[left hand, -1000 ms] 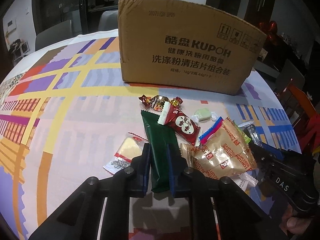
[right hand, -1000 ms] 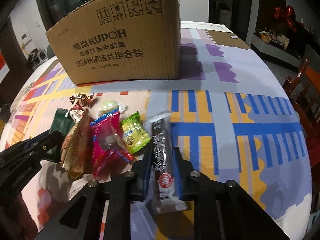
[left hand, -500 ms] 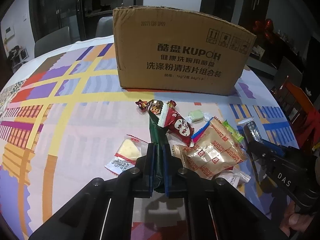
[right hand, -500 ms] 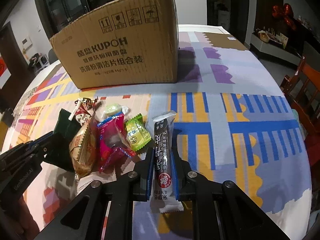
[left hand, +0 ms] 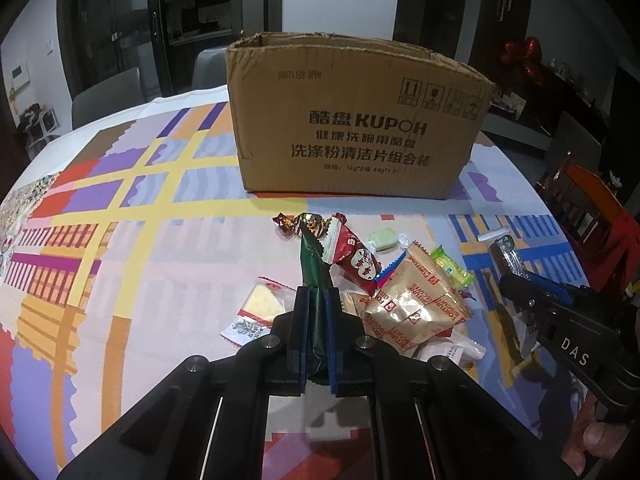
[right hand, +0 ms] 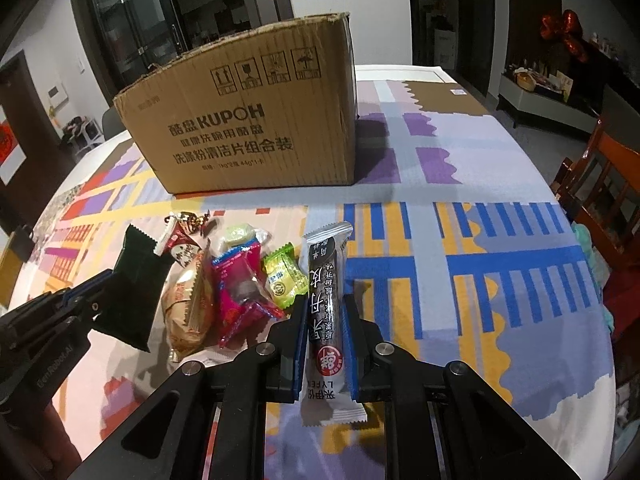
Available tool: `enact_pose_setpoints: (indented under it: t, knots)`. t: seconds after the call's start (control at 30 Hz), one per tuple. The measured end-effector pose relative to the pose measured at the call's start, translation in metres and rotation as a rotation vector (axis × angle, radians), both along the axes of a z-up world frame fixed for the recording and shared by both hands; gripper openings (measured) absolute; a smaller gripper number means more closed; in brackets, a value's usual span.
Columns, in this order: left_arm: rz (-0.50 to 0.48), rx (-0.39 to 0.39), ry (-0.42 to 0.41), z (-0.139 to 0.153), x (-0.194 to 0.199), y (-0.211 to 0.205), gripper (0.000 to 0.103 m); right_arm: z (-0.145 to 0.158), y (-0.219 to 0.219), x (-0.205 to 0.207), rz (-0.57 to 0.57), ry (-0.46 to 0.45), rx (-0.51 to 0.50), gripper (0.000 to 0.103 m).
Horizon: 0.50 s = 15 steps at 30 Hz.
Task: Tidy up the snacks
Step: 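Lift the green bar and stick pack and carry both toward the cardboard box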
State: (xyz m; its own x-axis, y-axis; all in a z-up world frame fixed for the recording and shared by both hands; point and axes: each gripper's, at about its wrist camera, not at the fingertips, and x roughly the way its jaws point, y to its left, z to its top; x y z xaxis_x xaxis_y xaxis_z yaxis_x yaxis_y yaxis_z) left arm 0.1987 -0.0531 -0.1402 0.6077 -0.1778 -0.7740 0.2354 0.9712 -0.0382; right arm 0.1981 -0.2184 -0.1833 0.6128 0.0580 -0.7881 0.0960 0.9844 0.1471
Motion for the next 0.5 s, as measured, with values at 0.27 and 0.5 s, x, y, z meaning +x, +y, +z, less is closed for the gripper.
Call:
enact_pose_setpoints:
  t: [0.27,0.5]
  knots:
    - [0.005,0.005,-0.018,0.011,-0.008,0.001,0.009,0.012,0.000,-0.007,-0.001,-0.029,0.007,0.017]
    - [0.006,0.004,-0.044,0.023,-0.015,0.002,0.009,0.026,0.000,-0.013,0.001,-0.063,0.009,0.017]
